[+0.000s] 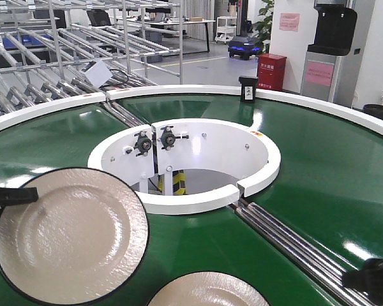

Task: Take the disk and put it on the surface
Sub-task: 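Grasp the rim of the second cream plate with the right gripper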

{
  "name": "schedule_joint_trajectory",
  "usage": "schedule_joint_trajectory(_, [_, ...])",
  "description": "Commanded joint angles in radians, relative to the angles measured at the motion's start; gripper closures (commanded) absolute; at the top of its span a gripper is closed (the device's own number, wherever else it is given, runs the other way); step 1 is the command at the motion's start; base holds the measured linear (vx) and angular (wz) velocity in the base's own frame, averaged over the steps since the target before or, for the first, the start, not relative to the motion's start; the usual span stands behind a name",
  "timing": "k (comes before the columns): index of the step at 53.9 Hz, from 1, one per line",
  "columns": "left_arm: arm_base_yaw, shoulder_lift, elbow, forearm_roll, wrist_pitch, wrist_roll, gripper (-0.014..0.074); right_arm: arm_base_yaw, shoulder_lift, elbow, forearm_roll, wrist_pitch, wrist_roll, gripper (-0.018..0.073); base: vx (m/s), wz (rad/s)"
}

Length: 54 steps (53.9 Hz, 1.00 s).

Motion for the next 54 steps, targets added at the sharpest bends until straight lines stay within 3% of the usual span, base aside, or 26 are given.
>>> schedule_joint_trajectory(1, [0.0, -0.073, -0.026, -0.149, 0.044, -0.049, 0.0601, -0.002, 0.061, -0.035, 0.143, 0.005, -0.084, 0.0014, 0.0, 0.0])
schedule_joint_trajectory(6, [0.0, -0.081, -0.026, -0.15, 0.036, -0.082, 0.0598, -0.002, 0.149, -0.035, 0.316, 0.019, -0.201, 0.0014, 0.0, 0.0])
schedule_joint_trajectory(13, [0.004, -0.081, -0.026, -0.143, 0.022, -0.117, 0.0598, -0.002, 0.258, -0.035, 0.463, 0.012, -0.299, 0.0014, 0.0, 0.0])
schedule_joint_trajectory(40, [0.007, -0.081, -0.026, -0.129, -0.015, -0.125, 0.0598, -0.002, 0.506, -0.035, 0.566, -0.086, -0.4, 0.0014, 0.0, 0.0])
schedule_joint_trajectory(45, [0.007, -0.081, -0.026, -0.129, -0.017, -0.125, 0.0598, -0.002, 0.548, -0.035, 0.665, -0.084, -0.466, 0.0014, 0.0, 0.0])
schedule_joint_trajectory(54, [0.007, -0.081, -0.026, -0.123, -0.03, -0.125, 0.0598, -0.002, 0.643, -0.035, 0.976, -0.026, -0.676, 0.0022, 0.0, 0.0])
